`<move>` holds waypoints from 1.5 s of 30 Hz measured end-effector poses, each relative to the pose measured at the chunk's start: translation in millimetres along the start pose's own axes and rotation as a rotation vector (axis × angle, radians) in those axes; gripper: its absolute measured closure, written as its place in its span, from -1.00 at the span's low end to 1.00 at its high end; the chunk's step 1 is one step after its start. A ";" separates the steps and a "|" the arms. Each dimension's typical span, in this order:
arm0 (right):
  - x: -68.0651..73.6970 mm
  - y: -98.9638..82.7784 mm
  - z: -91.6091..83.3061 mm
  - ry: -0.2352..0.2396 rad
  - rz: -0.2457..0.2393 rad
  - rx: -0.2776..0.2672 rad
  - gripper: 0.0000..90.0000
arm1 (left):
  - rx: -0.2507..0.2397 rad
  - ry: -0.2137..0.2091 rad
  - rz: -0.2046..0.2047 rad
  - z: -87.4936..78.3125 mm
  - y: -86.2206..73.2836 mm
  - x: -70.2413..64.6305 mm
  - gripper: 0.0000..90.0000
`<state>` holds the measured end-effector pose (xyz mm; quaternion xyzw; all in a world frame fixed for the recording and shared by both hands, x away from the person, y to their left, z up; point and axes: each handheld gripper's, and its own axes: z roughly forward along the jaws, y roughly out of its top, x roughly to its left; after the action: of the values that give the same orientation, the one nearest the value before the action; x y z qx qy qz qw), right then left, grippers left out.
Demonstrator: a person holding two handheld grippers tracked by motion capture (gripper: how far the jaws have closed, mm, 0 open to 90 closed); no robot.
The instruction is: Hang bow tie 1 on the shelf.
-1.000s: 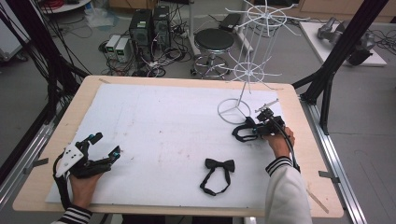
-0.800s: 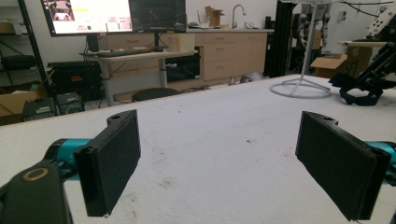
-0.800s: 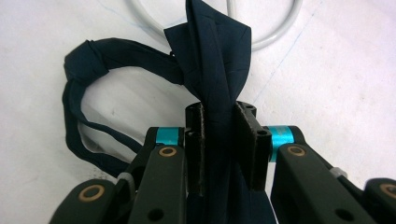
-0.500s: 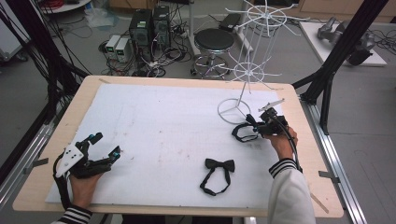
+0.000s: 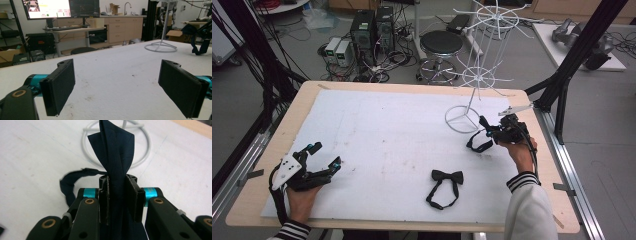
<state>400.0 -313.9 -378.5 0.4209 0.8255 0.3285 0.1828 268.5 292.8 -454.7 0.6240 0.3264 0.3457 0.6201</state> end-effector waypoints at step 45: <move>25.7 1.2 -52.5 0.060 -0.078 -0.326 0.66 | 0.002 0.000 0.008 0.0 0.1 -0.3 -0.68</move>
<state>355.5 -312.8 -340.6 0.3431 0.7821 0.4632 0.2366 268.3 292.5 -454.7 0.6259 0.3245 0.3478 0.6180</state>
